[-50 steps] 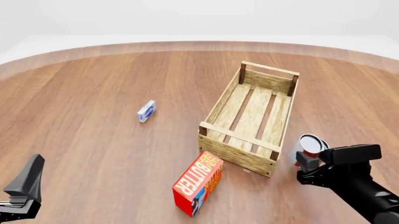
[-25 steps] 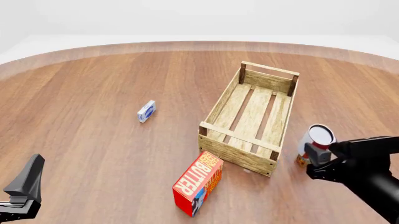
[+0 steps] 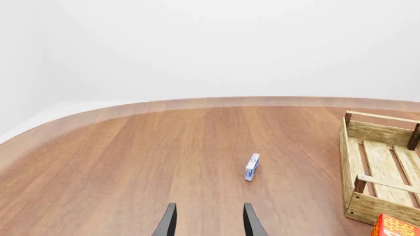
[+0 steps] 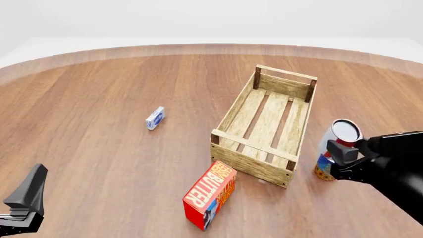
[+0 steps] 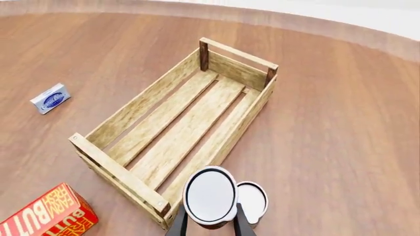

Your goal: Pick up the tomato sauce, and put it in the wooden tray.

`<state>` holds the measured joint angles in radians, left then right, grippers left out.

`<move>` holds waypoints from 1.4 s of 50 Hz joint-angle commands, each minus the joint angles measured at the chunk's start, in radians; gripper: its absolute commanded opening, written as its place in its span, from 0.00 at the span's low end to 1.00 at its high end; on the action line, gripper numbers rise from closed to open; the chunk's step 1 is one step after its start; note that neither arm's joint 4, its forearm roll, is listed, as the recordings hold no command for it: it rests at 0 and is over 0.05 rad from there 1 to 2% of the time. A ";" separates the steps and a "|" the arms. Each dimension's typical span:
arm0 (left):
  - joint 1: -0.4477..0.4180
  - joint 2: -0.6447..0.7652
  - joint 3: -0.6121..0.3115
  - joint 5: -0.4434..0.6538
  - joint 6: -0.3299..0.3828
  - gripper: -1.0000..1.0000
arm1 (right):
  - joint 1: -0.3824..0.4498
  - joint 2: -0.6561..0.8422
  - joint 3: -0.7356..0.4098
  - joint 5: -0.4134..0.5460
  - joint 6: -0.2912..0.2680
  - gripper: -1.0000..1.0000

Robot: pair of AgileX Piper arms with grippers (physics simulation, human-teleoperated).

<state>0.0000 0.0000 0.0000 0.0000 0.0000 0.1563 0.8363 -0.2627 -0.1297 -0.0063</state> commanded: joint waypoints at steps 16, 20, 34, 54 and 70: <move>0.000 0.000 0.000 0.000 0.000 1.00 | 0.018 0.083 -0.090 -0.025 0.005 0.00; 0.000 0.000 0.000 0.000 0.000 1.00 | 0.024 0.111 -0.111 -0.033 -0.003 0.00; 0.000 0.000 0.000 0.000 0.000 1.00 | 0.030 0.180 -0.147 -0.070 -0.015 0.00; 0.000 0.000 0.000 0.000 0.000 1.00 | 0.043 0.283 -0.204 -0.124 -0.023 0.00; 0.000 0.000 0.000 0.000 0.000 1.00 | 0.052 0.360 -0.236 -0.174 -0.027 0.00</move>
<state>0.0000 0.0000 0.0000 0.0000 0.0000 0.2028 1.1530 -0.4746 -0.2755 -0.0465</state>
